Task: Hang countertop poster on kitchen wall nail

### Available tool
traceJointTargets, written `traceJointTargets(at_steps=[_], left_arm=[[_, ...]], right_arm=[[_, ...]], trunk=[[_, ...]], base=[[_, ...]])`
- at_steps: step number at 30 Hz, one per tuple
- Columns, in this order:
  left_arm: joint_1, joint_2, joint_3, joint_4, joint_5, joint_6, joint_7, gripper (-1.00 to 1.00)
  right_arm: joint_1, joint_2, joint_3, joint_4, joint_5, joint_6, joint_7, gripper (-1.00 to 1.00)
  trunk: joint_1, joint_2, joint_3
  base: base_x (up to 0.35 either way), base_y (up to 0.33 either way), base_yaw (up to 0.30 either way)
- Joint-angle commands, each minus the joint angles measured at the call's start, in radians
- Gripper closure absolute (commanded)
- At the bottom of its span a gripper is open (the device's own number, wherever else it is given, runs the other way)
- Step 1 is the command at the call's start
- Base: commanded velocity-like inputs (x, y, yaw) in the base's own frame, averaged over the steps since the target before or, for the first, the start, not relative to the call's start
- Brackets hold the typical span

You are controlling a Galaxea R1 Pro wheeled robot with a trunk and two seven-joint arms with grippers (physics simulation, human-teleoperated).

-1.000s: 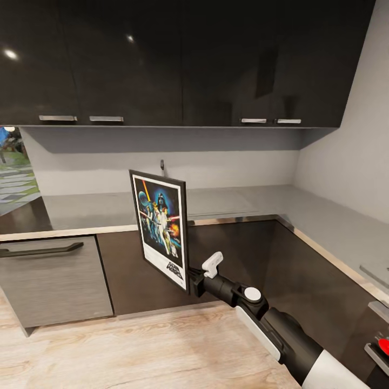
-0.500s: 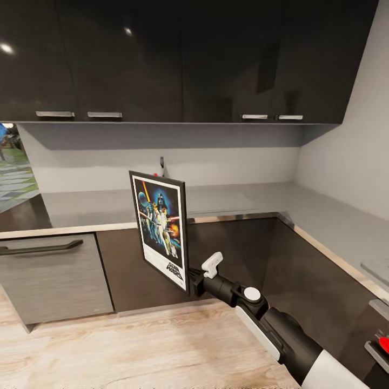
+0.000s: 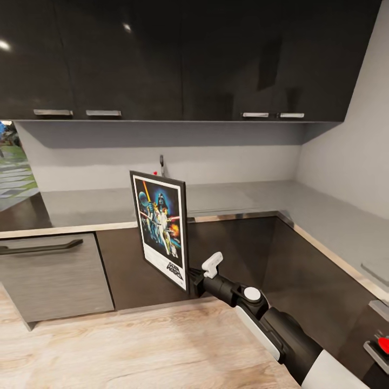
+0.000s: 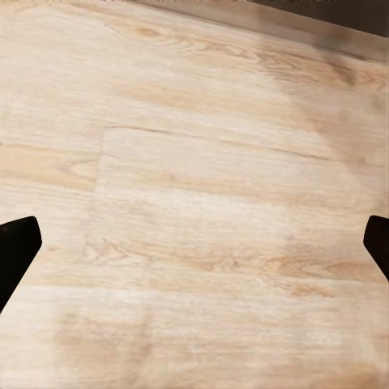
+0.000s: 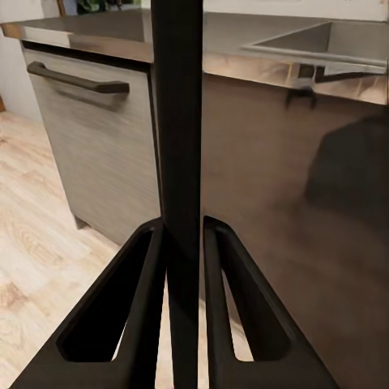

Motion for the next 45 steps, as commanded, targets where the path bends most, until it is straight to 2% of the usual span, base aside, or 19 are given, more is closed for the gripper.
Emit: traceJointTargets(at_steps=[1,10,34,42,45], left_arm=[[0.000,0.000,0.002,0.000,0.004,0.001,-0.007,-1.00],[0.000,0.000,0.002,0.000,0.004,0.001,-0.007,-1.00],[0.000,0.000,0.002,0.000,0.004,0.001,-0.007,-1.00],[0.000,0.000,0.002,0.000,0.004,0.001,-0.007,-1.00],[0.000,0.000,0.002,0.000,0.004,0.001,-0.007,-1.00]], right_arm=[[-0.001,0.000,0.001,-0.001,-0.012,0.006,0.001,1.00],[0.000,-0.001,0.000,-0.003,-0.012,0.002,0.000,1.00],[0.000,-0.001,-0.014,-0.001,-0.012,0.005,0.000,1.00],[-0.001,-0.002,-0.015,-0.002,-0.012,0.005,0.002,1.00],[-0.001,-0.009,-0.031,-0.002,-0.012,0.006,0.004,1.00]], trunk=[[-0.004,0.007,0.002],[-0.038,0.070,0.029],[-0.130,0.238,0.067],[-0.161,0.294,0.088],[-0.173,0.315,0.097]], base=[[0.000,0.000,0.000],[0.000,0.000,0.000],[0.000,0.000,0.000],[0.000,0.000,0.000],[0.000,0.000,0.000]])
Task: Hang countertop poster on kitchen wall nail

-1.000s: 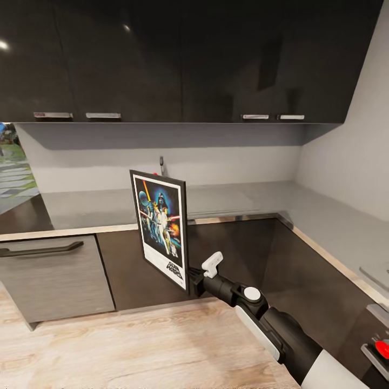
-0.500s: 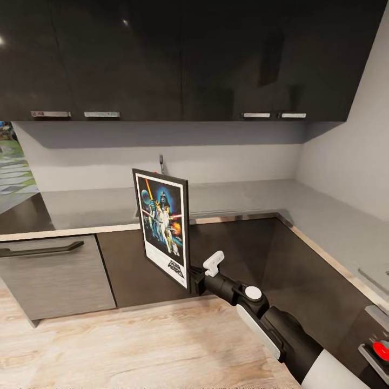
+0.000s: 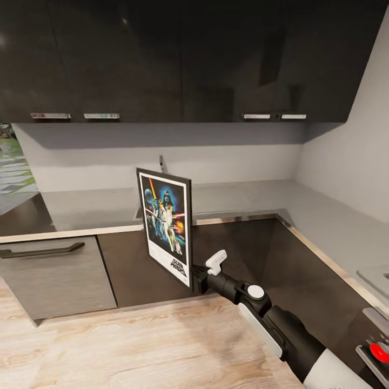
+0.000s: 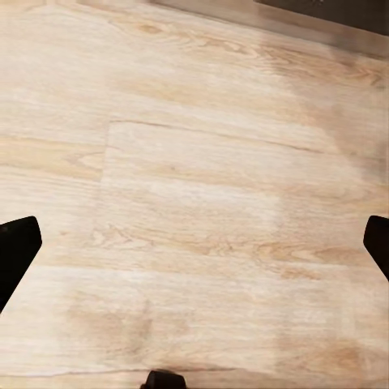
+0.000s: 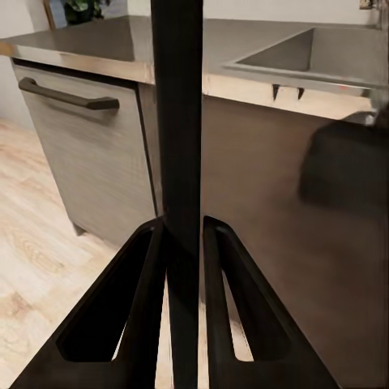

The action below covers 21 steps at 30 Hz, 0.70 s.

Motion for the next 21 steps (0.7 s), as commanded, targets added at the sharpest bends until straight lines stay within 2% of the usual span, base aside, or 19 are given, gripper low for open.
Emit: traceJointTargets(at_steps=[1,3,6,8,9,10,13,14,18,21], left_arm=[[0.000,0.000,0.003,-0.001,0.004,0.001,-0.007,-1.00],[0.000,0.000,0.003,-0.001,0.004,0.001,-0.007,-1.00],[0.000,0.000,0.003,-0.001,0.004,0.001,-0.007,-1.00],[0.000,0.000,0.003,-0.001,0.003,0.001,-0.007,-1.00],[0.000,0.000,0.003,-0.001,0.003,0.001,-0.007,-1.00],[0.000,0.000,0.003,-0.001,0.004,0.001,-0.007,-1.00],[0.000,0.000,0.003,-0.001,0.003,0.001,-0.007,-1.00],[0.000,0.000,0.003,-0.001,0.004,0.001,-0.007,-1.00],[0.000,0.000,0.003,-0.001,0.004,0.001,-0.007,-1.00],[0.000,0.000,0.003,-0.001,0.004,0.001,-0.007,-1.00]], right_arm=[[-0.001,-0.004,-0.009,-0.001,-0.013,0.006,0.003,1.00],[-0.001,-0.023,-0.056,0.000,-0.012,0.007,0.049,1.00],[-0.001,-0.048,-0.082,0.012,-0.012,0.009,0.124,1.00],[-0.001,-0.087,-0.109,0.030,-0.011,0.009,0.221,1.00],[-0.001,-0.097,-0.122,0.034,-0.011,0.009,0.238,1.00],[-0.001,-0.110,-0.153,0.039,-0.011,0.009,0.265,1.00],[-0.001,-0.122,-0.197,0.051,-0.011,0.009,0.305,1.00],[-0.001,-0.126,-0.216,0.066,-0.011,0.008,0.342,1.00],[-0.001,-0.131,-0.241,0.113,-0.010,0.007,0.436,1.00],[-0.001,-0.133,-0.249,0.130,-0.010,0.005,0.468,1.00]], trunk=[[-0.004,0.007,0.002],[-0.011,0.021,0.008],[-0.023,0.042,0.018],[-0.031,0.056,0.024],[-0.034,0.063,0.027],[-0.038,0.070,0.030],[-0.050,0.091,0.040],[-0.054,0.098,0.043],[-0.069,0.126,0.055],[-0.080,0.147,0.065]], base=[[0.000,0.000,0.000],[0.000,0.000,0.000],[0.000,0.000,0.000],[0.000,0.000,0.000],[0.000,0.000,0.000],[0.000,0.000,0.000],[0.000,0.000,0.000],[0.000,0.000,0.000],[0.000,0.000,0.000],[0.000,0.000,0.000]])
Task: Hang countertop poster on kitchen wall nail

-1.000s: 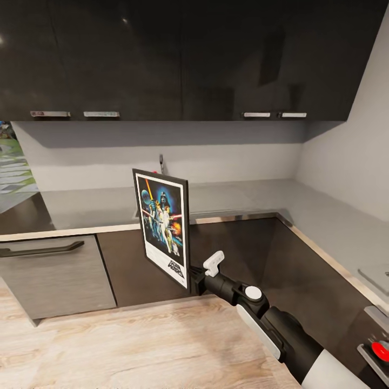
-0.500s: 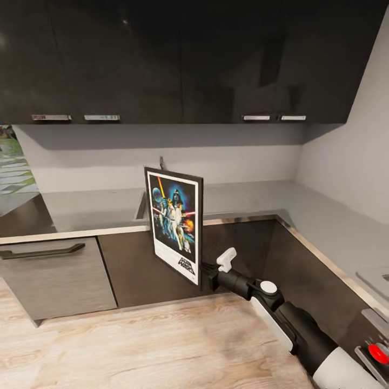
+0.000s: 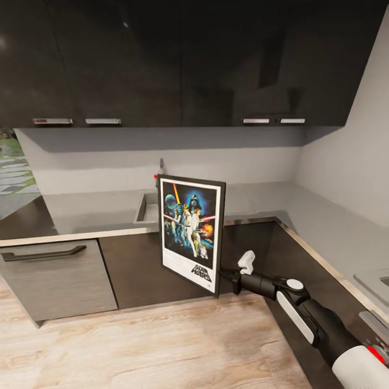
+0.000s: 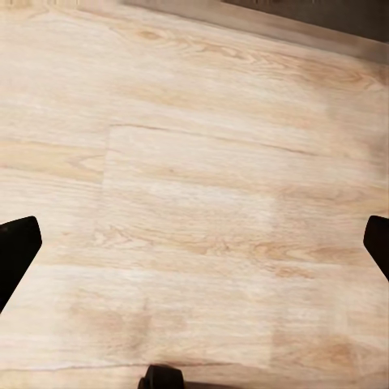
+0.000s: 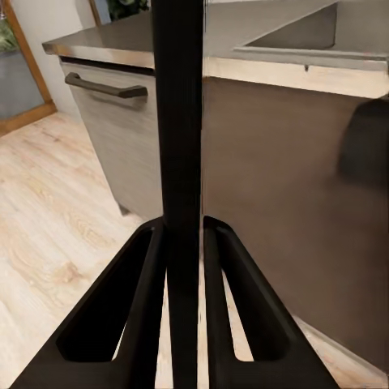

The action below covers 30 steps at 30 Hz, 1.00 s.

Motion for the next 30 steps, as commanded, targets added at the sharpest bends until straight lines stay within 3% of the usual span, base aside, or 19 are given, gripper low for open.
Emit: traceJointTargets(at_steps=[1,30], left_arm=[[0.000,0.000,0.003,-0.001,0.004,0.001,-0.007,-1.00],[0.000,0.000,0.003,-0.001,0.003,0.001,-0.008,-1.00]], right_arm=[[-0.001,-0.001,0.000,0.004,-0.013,0.010,0.010,1.00],[-0.001,0.004,-0.003,0.013,-0.013,0.006,0.017,1.00]], trunk=[[-0.004,0.006,0.002],[-0.115,0.209,0.093]], base=[[0.000,0.000,0.000],[0.000,0.000,0.000]])
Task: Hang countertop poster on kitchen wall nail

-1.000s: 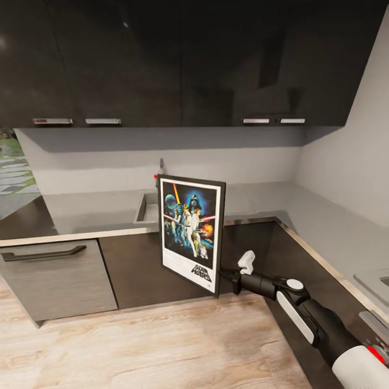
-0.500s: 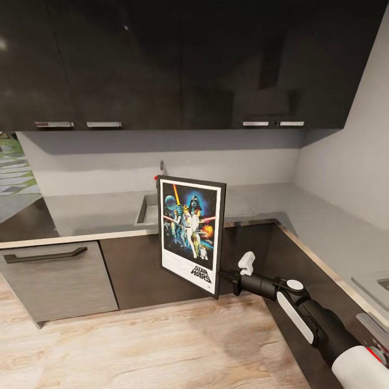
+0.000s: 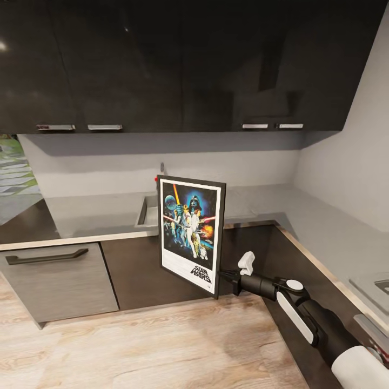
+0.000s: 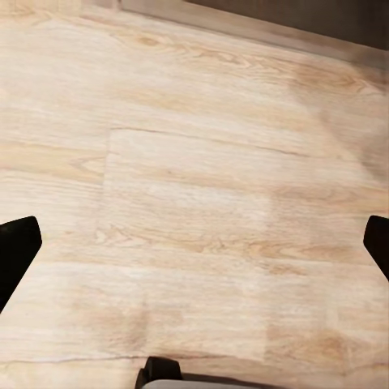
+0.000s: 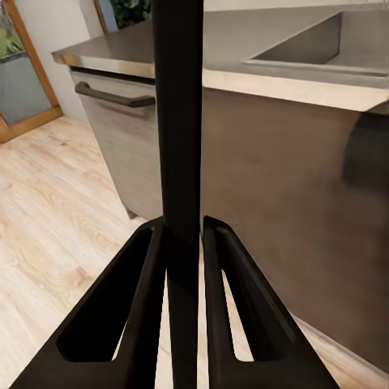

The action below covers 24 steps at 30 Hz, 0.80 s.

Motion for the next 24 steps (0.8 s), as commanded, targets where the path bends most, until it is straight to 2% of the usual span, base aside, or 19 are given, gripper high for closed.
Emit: traceJointTargets(at_steps=[1,24], left_arm=[[0.000,0.000,0.003,-0.001,0.004,0.001,-0.007,-1.00],[0.000,0.000,0.003,-0.001,0.004,0.001,-0.007,-1.00]], right_arm=[[-0.001,-0.001,0.002,0.000,-0.013,0.010,0.002,1.00],[-0.001,0.003,0.003,0.000,-0.014,0.007,0.002,1.00]], trunk=[[-0.004,0.006,0.002],[-0.092,0.167,0.074]], base=[[0.000,0.000,0.000],[0.000,0.000,0.000]])
